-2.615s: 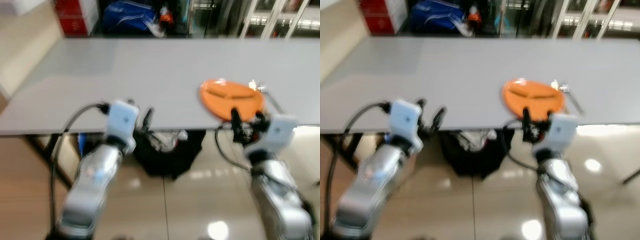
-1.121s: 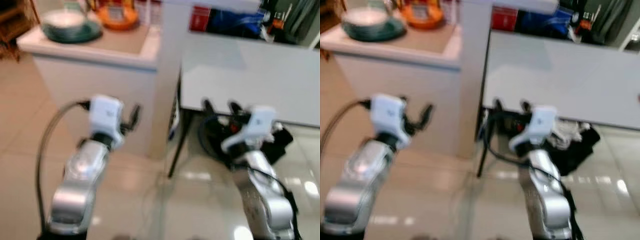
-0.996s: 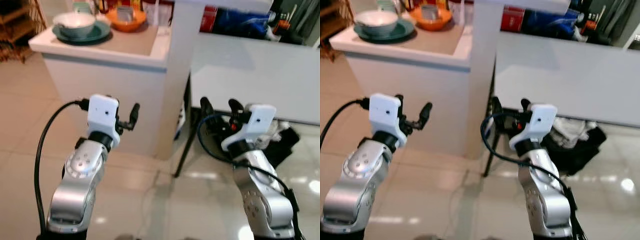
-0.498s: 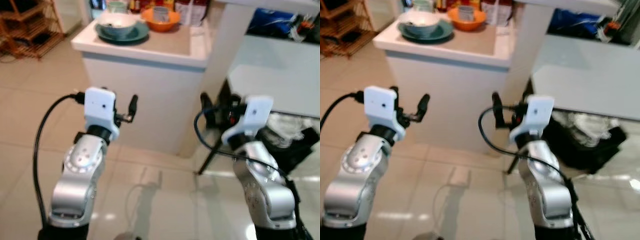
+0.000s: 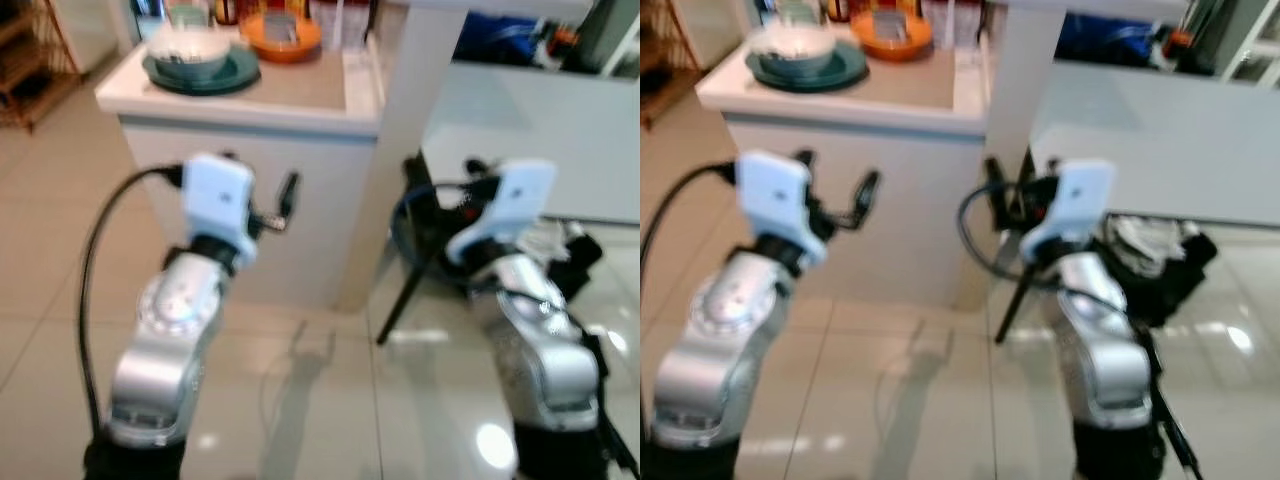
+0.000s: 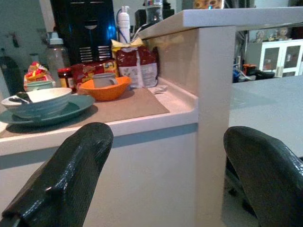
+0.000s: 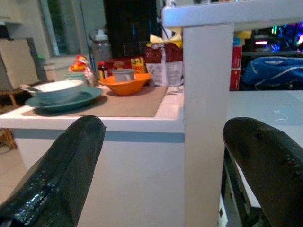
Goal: Setting the table
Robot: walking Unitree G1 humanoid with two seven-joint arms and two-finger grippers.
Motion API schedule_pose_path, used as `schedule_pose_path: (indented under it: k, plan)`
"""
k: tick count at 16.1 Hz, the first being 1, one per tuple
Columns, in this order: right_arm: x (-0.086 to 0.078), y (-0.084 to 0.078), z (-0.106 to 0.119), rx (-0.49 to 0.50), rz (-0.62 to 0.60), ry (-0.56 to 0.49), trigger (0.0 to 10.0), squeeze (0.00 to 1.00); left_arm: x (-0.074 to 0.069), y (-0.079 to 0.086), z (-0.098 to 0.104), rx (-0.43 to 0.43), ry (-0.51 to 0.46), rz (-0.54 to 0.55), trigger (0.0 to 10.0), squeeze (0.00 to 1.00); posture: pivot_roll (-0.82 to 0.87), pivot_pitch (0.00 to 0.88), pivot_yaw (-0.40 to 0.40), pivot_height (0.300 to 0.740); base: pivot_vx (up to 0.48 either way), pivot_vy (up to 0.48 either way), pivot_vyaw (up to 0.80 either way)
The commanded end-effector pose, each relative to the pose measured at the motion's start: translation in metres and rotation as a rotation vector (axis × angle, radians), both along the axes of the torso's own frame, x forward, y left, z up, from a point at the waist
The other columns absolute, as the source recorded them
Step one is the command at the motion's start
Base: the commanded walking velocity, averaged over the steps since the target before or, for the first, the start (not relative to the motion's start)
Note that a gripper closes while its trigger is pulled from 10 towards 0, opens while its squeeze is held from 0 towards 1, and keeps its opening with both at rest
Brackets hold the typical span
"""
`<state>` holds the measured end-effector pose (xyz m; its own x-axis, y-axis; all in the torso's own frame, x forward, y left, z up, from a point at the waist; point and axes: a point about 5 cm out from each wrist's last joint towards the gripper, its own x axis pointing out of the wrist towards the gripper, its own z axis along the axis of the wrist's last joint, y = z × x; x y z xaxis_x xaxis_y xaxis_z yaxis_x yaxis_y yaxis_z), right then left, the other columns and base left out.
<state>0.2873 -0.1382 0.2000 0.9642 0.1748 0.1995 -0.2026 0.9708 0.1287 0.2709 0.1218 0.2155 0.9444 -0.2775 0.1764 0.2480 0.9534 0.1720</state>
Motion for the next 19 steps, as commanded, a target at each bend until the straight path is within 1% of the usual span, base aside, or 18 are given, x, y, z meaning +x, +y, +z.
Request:
schedule_pose_path:
  k: [1, 5, 6, 7, 9, 13, 14, 15, 19]
  plan:
    - [0.003, 0.009, 0.007, 0.008, 0.054, -0.020, 10.0, 0.00, -0.001, 0.008, 0.004, 0.020, -0.015, 0.040, 10.0, 0.00, 0.12, 0.028, -0.080, 0.740, 0.416, 0.000, 0.00]
    - [0.006, 0.014, 0.009, 0.001, 0.112, -0.022, 10.0, 0.00, 0.000, 0.009, 0.005, 0.026, -0.018, 0.046, 10.0, 0.00, 0.12, 0.007, -0.084, 0.740, 0.425, 0.000, 0.00]
    - [0.006, 0.015, 0.009, -0.019, 0.115, -0.026, 10.0, 0.00, 0.000, 0.010, 0.006, 0.030, -0.021, 0.048, 10.0, 0.00, 0.12, 0.001, -0.083, 0.740, 0.431, 0.000, 0.00]
    - [0.007, 0.014, 0.009, -0.025, 0.103, -0.032, 10.0, 0.00, 0.001, 0.010, 0.007, 0.039, -0.027, 0.045, 10.0, 0.00, 0.12, 0.000, -0.083, 0.740, 0.428, 0.000, 0.45]
    - [0.008, 0.013, 0.008, -0.006, 0.086, -0.029, 10.0, 0.00, 0.001, 0.008, 0.008, 0.052, -0.030, 0.029, 10.0, 0.00, 0.12, 0.000, -0.077, 0.740, 0.431, 0.000, 0.24]
    - [0.008, 0.012, 0.008, -0.041, 0.094, -0.031, 10.0, 0.00, 0.003, 0.004, 0.011, 0.068, -0.042, 0.013, 10.0, 0.00, 0.12, 0.000, -0.074, 0.740, 0.431, 0.000, 0.00]
    - [0.009, 0.010, 0.007, -0.042, 0.079, -0.030, 10.0, 0.00, 0.003, 0.002, 0.012, 0.075, -0.047, 0.006, 10.0, 0.00, 0.12, 0.000, -0.075, 0.740, 0.431, 0.000, 0.59]
    - [0.009, 0.008, 0.007, 0.001, 0.068, -0.024, 10.0, 0.00, 0.003, 0.002, 0.013, 0.080, -0.051, 0.000, 10.0, 0.00, 0.12, 0.000, -0.074, 0.740, 0.428, 0.000, 0.00]
    - [0.010, 0.005, 0.008, -0.002, 0.044, -0.027, 10.0, 0.00, 0.003, -0.001, 0.015, 0.088, -0.054, -0.021, 10.0, 0.00, 0.12, 0.006, -0.061, 0.740, 0.431, 0.000, 0.00]
